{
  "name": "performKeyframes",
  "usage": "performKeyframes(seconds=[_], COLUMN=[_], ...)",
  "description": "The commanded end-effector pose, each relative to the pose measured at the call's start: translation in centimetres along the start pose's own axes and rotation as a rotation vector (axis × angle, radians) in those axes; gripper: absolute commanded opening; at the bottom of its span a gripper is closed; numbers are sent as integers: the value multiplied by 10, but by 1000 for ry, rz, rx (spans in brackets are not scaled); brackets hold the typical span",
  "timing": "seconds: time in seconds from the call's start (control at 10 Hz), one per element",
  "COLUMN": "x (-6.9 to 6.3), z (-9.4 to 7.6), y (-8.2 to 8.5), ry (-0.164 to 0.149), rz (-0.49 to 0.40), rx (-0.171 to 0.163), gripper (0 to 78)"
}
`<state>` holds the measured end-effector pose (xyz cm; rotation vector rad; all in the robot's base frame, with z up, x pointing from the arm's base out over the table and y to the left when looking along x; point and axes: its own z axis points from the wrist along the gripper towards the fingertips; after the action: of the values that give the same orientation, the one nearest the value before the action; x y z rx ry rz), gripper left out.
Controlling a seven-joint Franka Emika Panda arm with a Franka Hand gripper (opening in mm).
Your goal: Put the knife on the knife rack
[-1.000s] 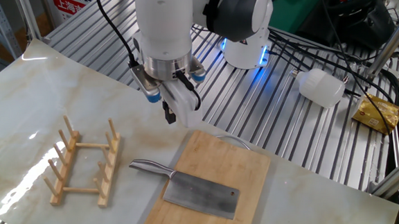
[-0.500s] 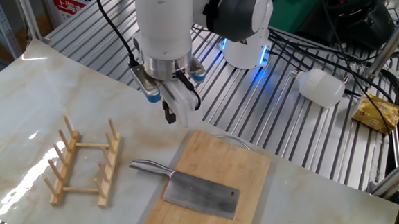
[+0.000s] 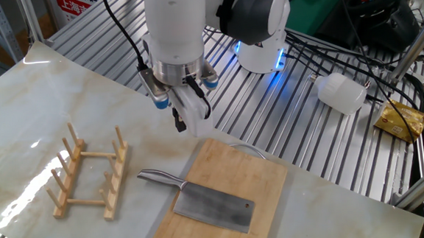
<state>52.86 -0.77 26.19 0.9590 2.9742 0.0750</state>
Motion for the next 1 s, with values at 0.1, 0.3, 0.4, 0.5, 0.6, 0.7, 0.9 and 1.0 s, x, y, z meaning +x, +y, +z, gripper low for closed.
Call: performKeyframes(seconds=[0.1,0.3,0.4,0.5,0.6,0.7,0.9,1.0], x=[-14,-18,-20,-22,-24,-24,-26,-25], z=[12,18,21,27,32,36,46,49], y=[4,5,6,7,8,8,10,11], ry=[-28,-30,-29,-26,-28,-30,-29,-29], rz=[286,334,359,393,413,424,454,464], rx=[18,19,18,18,19,21,19,18], gripper=[0,0,0,0,0,0,0,0])
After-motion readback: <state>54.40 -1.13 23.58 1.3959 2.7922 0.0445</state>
